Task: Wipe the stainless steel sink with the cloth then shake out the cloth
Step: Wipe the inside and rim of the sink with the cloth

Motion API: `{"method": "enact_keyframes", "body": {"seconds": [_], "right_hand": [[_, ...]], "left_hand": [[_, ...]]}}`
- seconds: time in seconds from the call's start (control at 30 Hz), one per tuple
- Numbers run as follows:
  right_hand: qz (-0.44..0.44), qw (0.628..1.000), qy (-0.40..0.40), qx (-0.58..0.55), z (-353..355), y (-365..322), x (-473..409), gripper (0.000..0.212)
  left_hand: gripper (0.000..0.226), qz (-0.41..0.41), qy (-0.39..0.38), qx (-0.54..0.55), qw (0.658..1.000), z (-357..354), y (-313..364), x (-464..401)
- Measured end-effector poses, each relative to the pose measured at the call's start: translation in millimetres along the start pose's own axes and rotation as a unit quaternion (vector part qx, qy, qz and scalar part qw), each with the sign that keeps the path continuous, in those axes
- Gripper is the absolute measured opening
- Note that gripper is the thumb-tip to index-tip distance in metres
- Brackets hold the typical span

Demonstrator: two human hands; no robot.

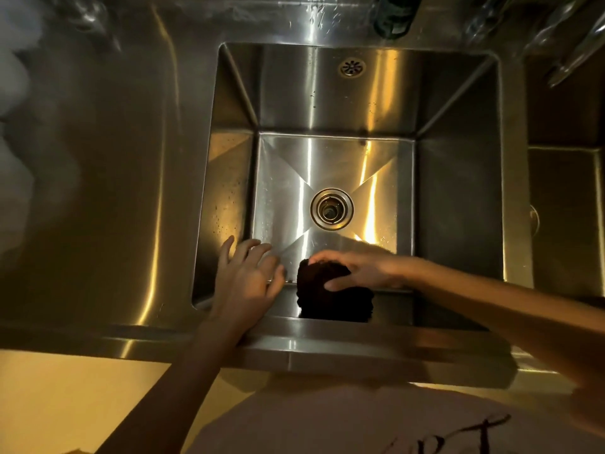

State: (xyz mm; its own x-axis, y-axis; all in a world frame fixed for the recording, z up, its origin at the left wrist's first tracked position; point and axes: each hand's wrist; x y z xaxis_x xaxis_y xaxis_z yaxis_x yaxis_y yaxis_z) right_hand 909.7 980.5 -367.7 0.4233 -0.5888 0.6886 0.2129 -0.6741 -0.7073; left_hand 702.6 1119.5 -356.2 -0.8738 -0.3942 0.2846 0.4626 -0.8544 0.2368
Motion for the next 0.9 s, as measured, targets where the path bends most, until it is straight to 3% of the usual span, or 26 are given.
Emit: {"method": "enact_keyframes", "body": {"seconds": [0.13,0.27,0.47,0.63,0.8,0.9], "right_hand": [[-0.072,0.985,0.060,0.147,8,37,-41,0.055],[-0.122,0.983,0.014,0.140,13,70,-82,0.054],[-0.167,0.979,0.031,0.114,17,90,-86,0.051],[-0.133,0.990,0.015,0.047,21,62,-41,0.051],[-0.066,0.993,-0.033,-0.091,6,18,39,0.051],[-0.040,0.995,-0.022,-0.092,-2,8,73,0.050]], "left_hand": [[0.027,-0.051,0.066,0.008,0.997,-6,1,4],[0.023,-0.060,0.112,0.011,0.992,-8,0,5],[0.024,-0.073,0.116,0.005,0.991,-8,1,5],[0.026,-0.083,0.109,0.004,0.991,-8,1,5],[0.026,-0.091,0.117,0.007,0.989,-8,1,6],[0.026,-0.095,0.121,-0.008,0.988,-8,1,6]]}}
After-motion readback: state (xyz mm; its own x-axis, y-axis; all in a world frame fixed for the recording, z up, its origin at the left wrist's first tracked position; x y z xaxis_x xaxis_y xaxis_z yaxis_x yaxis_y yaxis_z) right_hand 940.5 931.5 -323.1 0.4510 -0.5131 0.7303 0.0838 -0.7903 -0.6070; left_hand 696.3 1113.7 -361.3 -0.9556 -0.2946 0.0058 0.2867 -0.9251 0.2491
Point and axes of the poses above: each hand's wrist, its own x-axis away from the middle knuckle, its own z-axis out of the back of the hand, y = z × x, and after that the axes turned 10 degrees about -y, right-handed
